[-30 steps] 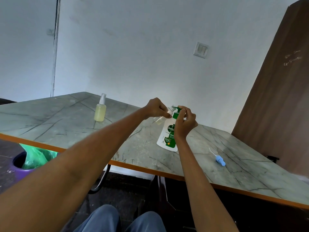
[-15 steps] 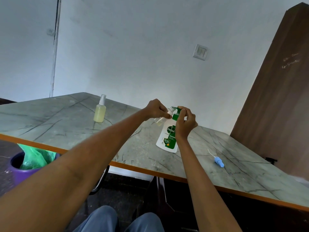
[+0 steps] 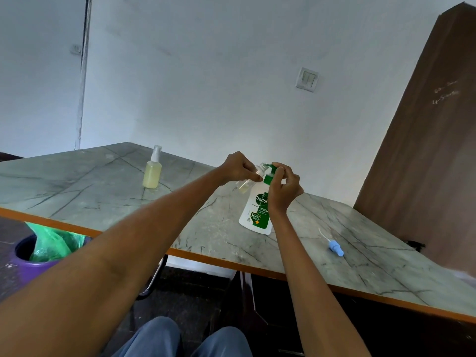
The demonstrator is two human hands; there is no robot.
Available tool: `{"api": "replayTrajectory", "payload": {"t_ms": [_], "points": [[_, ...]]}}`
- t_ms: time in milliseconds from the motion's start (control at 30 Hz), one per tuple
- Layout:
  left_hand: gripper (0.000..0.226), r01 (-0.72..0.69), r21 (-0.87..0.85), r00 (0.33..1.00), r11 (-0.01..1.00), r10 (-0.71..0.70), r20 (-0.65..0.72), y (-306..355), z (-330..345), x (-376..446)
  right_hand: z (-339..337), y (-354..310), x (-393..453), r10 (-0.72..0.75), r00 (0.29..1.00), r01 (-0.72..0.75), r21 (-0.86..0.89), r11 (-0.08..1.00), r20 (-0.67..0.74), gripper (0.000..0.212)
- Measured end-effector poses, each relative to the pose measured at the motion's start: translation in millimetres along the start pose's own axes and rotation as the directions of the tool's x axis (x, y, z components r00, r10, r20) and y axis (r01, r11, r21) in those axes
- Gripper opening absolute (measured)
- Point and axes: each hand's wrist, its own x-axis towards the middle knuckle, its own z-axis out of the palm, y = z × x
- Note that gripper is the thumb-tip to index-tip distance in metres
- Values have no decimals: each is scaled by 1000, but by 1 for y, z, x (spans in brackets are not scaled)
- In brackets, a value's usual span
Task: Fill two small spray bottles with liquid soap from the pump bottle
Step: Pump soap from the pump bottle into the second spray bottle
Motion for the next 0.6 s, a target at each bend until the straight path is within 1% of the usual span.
{"api": "replayTrajectory", "payload": {"t_ms": [133,200,300,400,600], "points": [[37,-9,14,1000,1000,9,-6,2,1,0,1,-3,2,4,1000,-4,-30,1000,7,36],[37,-16,12,1000,1000,16,-10,2,1,-1,1,-1,1,-7,1000,7,-35,999,5,39],[36,-11,10,1000,1000,11,7,0,1,-1,2,6,-1,-30,999,29,-40,999,-16,48],[34,3,9,1000,1000,-3,30,-3,-1,-1,3,7,-3,-21,1000,21,-41,999,-3,49],[32,-25,20,1000,999,24,11,-5,-1,1,1,1,-1,-12,1000,12,0,1000,5,49]]}}
